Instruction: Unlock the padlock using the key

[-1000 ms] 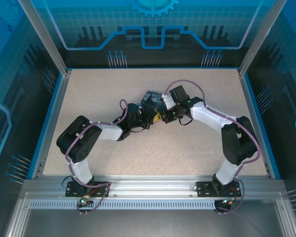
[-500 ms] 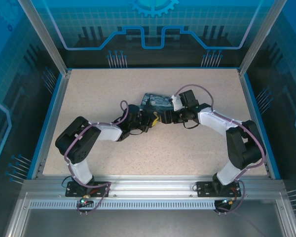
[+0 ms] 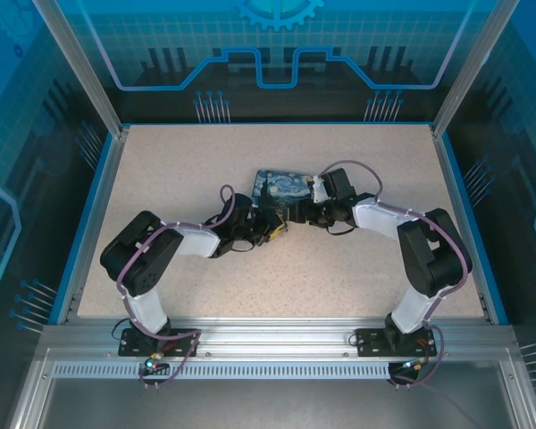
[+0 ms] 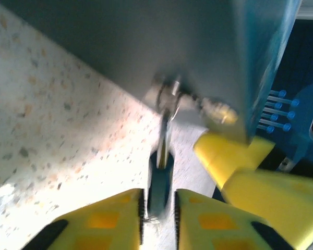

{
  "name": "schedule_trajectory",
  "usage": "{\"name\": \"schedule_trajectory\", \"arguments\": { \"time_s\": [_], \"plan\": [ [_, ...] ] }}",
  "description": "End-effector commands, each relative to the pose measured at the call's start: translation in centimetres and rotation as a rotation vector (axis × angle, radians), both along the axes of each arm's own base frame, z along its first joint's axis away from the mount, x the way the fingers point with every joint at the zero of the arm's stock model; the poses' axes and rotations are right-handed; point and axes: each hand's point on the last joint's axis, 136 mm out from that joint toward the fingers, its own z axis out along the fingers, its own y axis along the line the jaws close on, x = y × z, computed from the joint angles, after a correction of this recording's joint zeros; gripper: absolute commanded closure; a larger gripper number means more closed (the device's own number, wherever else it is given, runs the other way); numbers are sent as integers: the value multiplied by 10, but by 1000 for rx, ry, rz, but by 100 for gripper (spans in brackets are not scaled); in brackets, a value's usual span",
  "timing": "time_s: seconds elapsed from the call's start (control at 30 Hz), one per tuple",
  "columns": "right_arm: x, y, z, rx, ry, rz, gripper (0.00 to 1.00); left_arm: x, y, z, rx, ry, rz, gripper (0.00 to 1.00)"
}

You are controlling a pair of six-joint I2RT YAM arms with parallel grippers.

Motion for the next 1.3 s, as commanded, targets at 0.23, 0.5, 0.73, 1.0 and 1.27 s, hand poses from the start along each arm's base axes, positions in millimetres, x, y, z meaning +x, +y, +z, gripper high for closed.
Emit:
{"name": "schedule_trajectory", "arguments": {
  "time_s": [0.23,0.5,0.73,1.0,1.27],
  "plan": [
    [40,3,7,32,-34,-107,41,-39,12,-29,86,55,-111,51],
    [72,5,21,57,-54,-130,41,-35,28,12,149,-56,-107,37],
    [89,5,30,84,-76,-131,42,-13,40,53,170,-144,-61,32],
    [57,-3,33,116,-108,-122,42,18,56,82,163,-208,13,30],
    [35,-6,11,140,-107,-165,43,31,72,93,161,-232,49,28]
  ]
}}
